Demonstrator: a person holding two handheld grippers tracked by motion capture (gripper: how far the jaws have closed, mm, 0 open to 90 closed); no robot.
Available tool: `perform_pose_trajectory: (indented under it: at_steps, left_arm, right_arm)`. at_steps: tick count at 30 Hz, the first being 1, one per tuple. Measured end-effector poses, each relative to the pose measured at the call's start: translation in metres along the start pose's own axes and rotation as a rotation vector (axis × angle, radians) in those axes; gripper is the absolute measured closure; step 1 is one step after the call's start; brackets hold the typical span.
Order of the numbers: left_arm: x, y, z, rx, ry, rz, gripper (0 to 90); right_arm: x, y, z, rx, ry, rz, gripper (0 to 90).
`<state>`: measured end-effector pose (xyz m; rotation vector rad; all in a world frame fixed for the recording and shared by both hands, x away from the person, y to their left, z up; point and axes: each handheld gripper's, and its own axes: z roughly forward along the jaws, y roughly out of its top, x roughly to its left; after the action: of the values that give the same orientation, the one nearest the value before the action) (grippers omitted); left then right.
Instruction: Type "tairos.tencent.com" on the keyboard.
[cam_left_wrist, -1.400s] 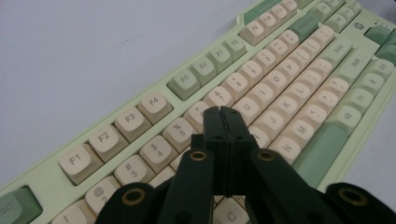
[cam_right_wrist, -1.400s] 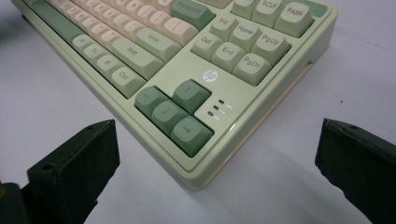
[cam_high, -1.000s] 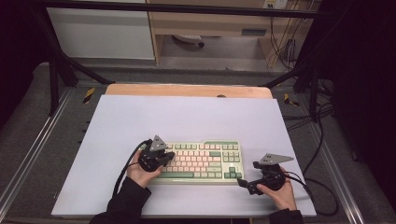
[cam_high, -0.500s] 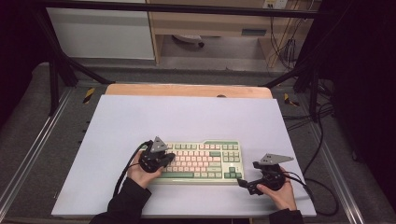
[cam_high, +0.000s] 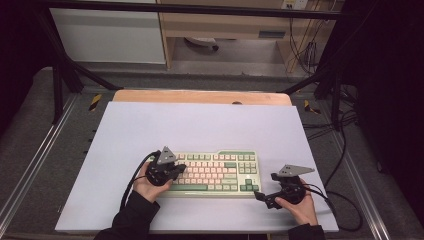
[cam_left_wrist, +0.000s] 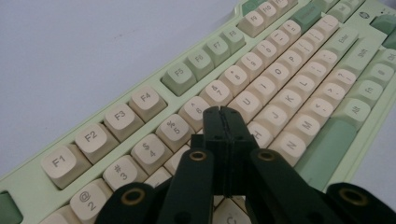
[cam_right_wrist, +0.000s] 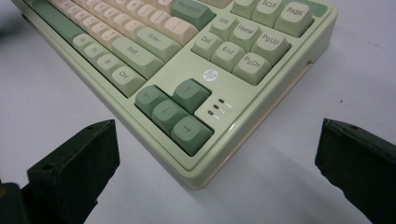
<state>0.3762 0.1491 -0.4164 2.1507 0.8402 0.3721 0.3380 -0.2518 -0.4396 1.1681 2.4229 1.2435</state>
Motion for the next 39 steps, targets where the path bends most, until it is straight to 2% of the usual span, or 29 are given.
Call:
perform_pose_trajectory:
  at_steps: [10, 27, 39]
  left_arm:
    - [0.004, -0.007, -0.018, -0.011, 0.002, 0.0, 89.5]
    - [0.019, -0.024, -0.038, -0.009, 0.035, -0.029, 89.5]
    - [0.029, -0.038, -0.042, 0.007, 0.056, -0.056, 89.5]
  right_arm:
    - [0.0, 0.0, 0.0, -0.001, 0.0, 0.0, 0.3]
    - [0.0, 0.0, 0.0, 0.0, 0.001, 0.001, 0.3]
    - [0.0, 0.0, 0.001, 0.003, 0.001, -0.001, 0.2]
